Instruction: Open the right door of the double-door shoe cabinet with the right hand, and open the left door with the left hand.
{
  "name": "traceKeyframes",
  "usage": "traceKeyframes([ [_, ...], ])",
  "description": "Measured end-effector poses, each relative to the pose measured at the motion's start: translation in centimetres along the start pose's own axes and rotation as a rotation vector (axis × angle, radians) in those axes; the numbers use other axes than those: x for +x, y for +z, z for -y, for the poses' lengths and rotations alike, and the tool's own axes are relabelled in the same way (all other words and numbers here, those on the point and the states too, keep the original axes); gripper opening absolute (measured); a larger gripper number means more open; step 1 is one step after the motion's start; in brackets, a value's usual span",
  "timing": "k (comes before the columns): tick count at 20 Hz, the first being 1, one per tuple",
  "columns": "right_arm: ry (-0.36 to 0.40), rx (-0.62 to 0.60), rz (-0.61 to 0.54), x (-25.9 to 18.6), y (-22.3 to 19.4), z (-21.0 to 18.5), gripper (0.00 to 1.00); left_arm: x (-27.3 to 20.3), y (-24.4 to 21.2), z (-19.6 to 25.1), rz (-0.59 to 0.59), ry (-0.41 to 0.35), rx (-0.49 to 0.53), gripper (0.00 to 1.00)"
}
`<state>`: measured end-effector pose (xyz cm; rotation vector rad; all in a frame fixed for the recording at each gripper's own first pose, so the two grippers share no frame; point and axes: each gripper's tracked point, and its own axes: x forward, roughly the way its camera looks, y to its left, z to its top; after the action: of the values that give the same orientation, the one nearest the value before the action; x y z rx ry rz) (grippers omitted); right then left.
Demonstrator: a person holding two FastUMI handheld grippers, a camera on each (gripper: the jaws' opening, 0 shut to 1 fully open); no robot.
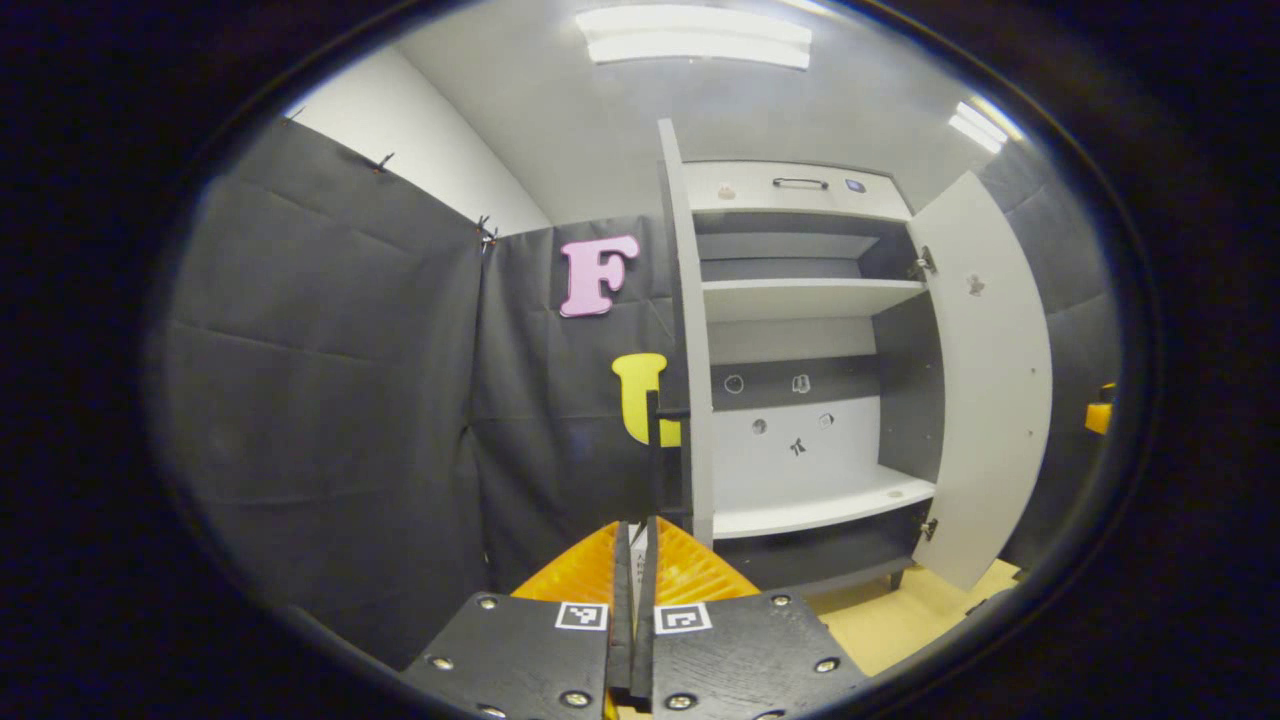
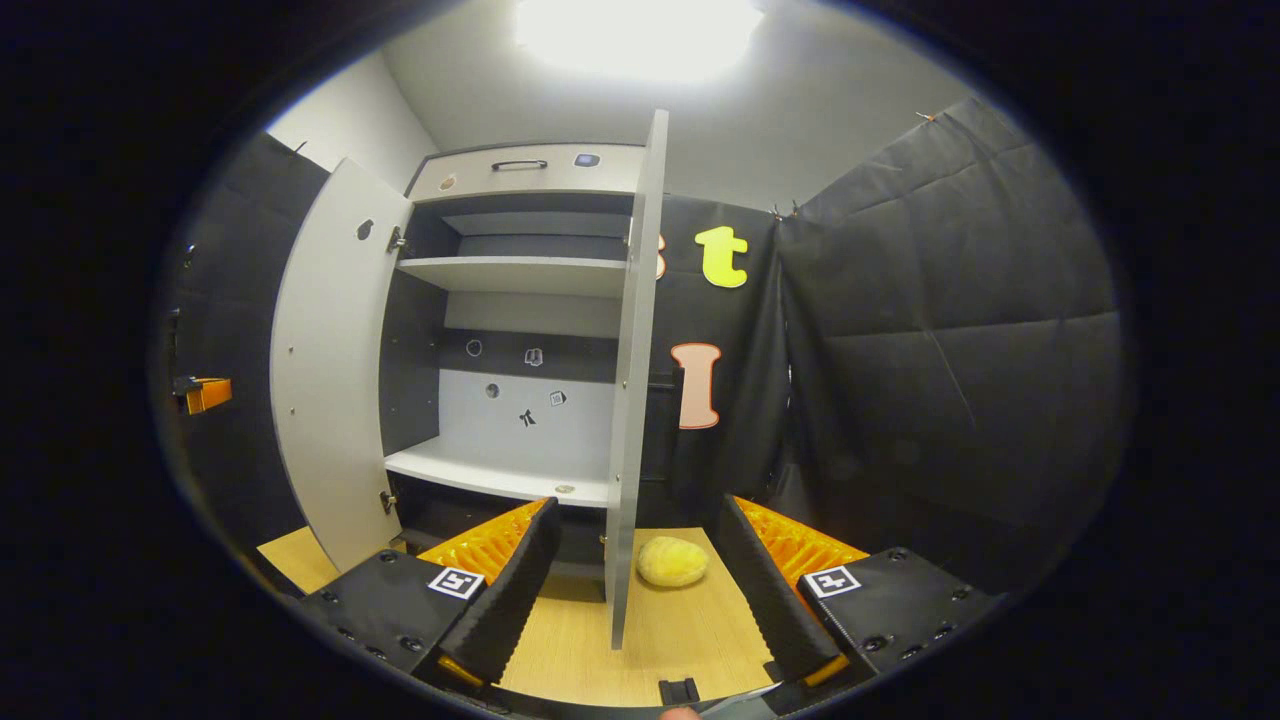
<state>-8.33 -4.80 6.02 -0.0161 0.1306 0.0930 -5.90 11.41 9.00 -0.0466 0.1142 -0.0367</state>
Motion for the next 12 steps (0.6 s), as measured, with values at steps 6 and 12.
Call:
traceKeyframes([
  [6,0.058,0.021,0.014,-3.4,-1.2,0.2,0.97,-6.8,0.0,2.5,0.018,0.04,0.063,0.0],
  [12,0.064,0.063,0.026,-6.1,-2.0,1.7,1.0,-12.0,0.8,4.2,0.053,0.056,0.117,0.75],
])
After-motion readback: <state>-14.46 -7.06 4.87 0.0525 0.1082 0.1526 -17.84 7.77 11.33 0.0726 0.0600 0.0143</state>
